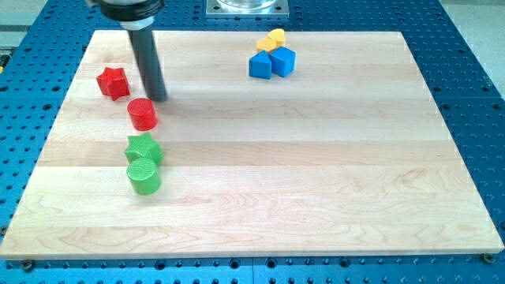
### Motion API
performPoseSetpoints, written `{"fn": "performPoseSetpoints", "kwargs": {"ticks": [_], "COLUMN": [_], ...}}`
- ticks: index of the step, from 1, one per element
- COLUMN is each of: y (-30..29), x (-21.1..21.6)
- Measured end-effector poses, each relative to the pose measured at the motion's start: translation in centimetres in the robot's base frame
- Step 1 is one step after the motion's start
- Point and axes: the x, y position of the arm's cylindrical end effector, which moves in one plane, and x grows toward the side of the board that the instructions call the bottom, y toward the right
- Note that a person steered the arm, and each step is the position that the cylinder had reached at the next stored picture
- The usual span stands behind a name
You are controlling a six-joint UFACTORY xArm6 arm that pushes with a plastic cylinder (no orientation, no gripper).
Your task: Push the red blocks to the green blocks
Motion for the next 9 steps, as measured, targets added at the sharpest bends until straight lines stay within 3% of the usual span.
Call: {"fn": "performPoseSetpoints", "kwargs": {"ticks": [1,3,5,6,7,9], "y": [0.3,0.4,-11.4,-13.1,-10.8,-1.3], "x": [3.4,4.5,9.8,4.0,-2.6,-4.1]}}
